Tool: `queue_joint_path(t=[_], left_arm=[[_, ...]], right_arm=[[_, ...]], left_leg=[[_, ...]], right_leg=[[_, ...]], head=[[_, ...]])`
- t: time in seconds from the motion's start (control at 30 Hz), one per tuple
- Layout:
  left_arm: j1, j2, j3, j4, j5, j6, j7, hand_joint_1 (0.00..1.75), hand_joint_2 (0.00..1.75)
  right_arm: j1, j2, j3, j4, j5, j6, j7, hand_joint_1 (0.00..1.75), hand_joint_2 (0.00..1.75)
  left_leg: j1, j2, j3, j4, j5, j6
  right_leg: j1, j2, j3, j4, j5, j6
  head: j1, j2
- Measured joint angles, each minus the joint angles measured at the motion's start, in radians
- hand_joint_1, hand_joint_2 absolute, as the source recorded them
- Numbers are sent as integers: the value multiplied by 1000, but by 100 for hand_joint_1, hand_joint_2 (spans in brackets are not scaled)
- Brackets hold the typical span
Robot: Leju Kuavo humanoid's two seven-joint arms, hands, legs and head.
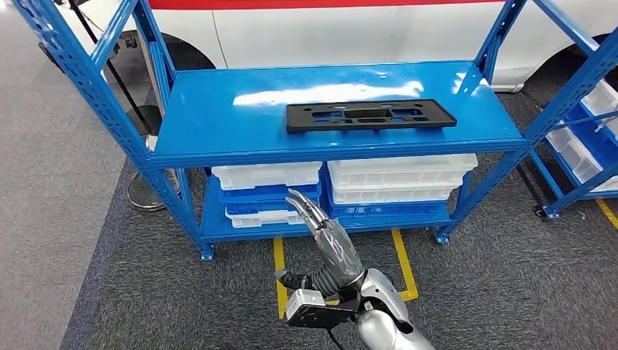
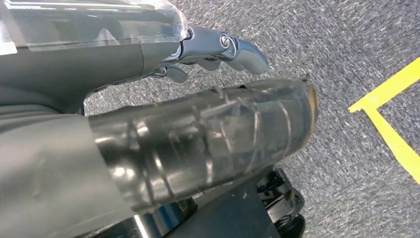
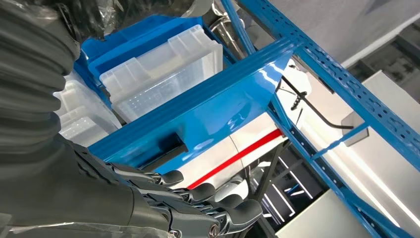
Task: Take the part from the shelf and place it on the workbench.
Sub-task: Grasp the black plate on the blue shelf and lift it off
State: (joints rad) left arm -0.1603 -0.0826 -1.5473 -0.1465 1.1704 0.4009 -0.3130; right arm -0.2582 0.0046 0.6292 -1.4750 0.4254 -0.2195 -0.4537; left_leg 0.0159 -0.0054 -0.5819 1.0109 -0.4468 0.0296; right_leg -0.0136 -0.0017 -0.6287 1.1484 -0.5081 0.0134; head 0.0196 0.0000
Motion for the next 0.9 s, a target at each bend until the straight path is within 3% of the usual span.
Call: queue_joint_path(t=[0.03, 0.1, 0.17, 0.23, 0.27, 0.33, 0.4, 0.43, 0.47, 0.53, 0.6, 0.73, 0.8, 0.87, 0.9], left_arm=[[0, 0, 0, 0, 0, 0, 0, 0, 0], [0, 0, 0, 0, 2, 1, 0, 0, 0], [0, 0, 0, 0, 3, 1, 0, 0, 0], [-1, 0, 0, 0, 4, 2, 0, 0, 0], [-1, 0, 0, 0, 4, 2, -1, 0, 0], [0, 0, 0, 0, 5, 3, -1, 0, 0], [2, 0, 0, 0, 6, 3, -1, 0, 0], [3, 0, 0, 0, 6, 3, -1, 0, 0], [3, 0, 0, 0, 6, 3, -1, 0, 0], [1, 1, 0, 0, 6, 3, -1, 0, 0], [-1, 2, 0, 1, 5, 3, -1, 0, 0], [1, 2, -1, 2, 1, 3, 1, 0, 0], [-1, 2, -1, 2, 0, 3, 2, 0, 0], [-1, 2, -2, 2, -1, 3, 3, 0, 0], [0, 2, -2, 2, -1, 3, 3, 0, 0]], right_arm=[[0, 0, 0, -1, -2, 1, 0, 0, 0], [1, 0, -1, -3, -8, 4, -2, 0, 0], [4, 0, -2, -6, -12, 5, -6, 0, 0], [6, 0, -3, -11, -12, 2, -9, 0, 0], [7, 1, -3, -14, -12, 0, -10, 0, 0], [12, 2, -3, -15, -12, -2, -11, 0, 0], [19, 2, -3, -15, -12, -3, -11, 0, 0], [21, 2, -4, -15, -12, -3, -11, 0, 0], [22, 2, -4, -16, -12, -3, -11, 0, 0], [22, 2, -4, -18, -12, -3, -11, 0, 0], [23, 3, -4, -20, -12, -3, -11, 0, 0], [24, 2, -8, -22, -12, -4, -12, 0, 0], [25, 2, -14, -23, -12, -5, -13, 0, 0], [30, 2, -20, -23, -12, -6, -13, 0, 0], [33, 1, -22, -23, -12, -6, -13, 0, 0]], left_leg=[[-2, -1, -1, 3, -2, -4], [-4, -1, -4, 6, -3, -13], [-5, -1, -4, 4, -2, -25], [-3, 0, -13, 28, -23, -35], [-2, 0, -28, 64, -47, -39], [-2, 0, -85, 193, -114, -46], [-2, 0, -127, 288, -141, -47], [-2, 0, -119, 275, -123, -45], [-2, 0, -95, 226, -90, -40], [-7, 1, -24, 83, -29, -27], [-13, 1, 11, 8, -12, -18], [-9, 4, 17, -12, -5, -2], [-5, 12, 20, -19, -1, 7], [-5, 21, 19, -19, -2, 10], [-6, 27, 19, -18, -3, 10]], right_leg=[[2, 0, 27, -57, 20, -3], [7, 2, 49, -110, 28, -11], [8, 3, 47, -114, 33, -21], [4, 2, 50, -119, 37, -33], [2, 1, 52, -121, 39, -39], [3, -1, 50, -121, 39, -44], [6, -1, 50, -121, 39, -45], [7, -1, 51, -120, 39, -46], [8, 0, 53, -120, 38, -46], [11, 1, 56, -119, 36, -44], [13, 1, 54, -119, 36, -38], [12, 2, 47, -104, 23, -16], [9, 3, 8, -20, -27, -7], [6, 3, -55, 105, -82, 0], [3, 2, -75, 142, -88, 3]], head=[[0, 0], [0, 0], [0, 0], [-1, 0], [-1, 0], [-1, 0], [-1, 0], [-1, 0], [-1, 0], [-1, 0], [-1, 0], [0, 0], [1, 0], [1, 0], [1, 0]])
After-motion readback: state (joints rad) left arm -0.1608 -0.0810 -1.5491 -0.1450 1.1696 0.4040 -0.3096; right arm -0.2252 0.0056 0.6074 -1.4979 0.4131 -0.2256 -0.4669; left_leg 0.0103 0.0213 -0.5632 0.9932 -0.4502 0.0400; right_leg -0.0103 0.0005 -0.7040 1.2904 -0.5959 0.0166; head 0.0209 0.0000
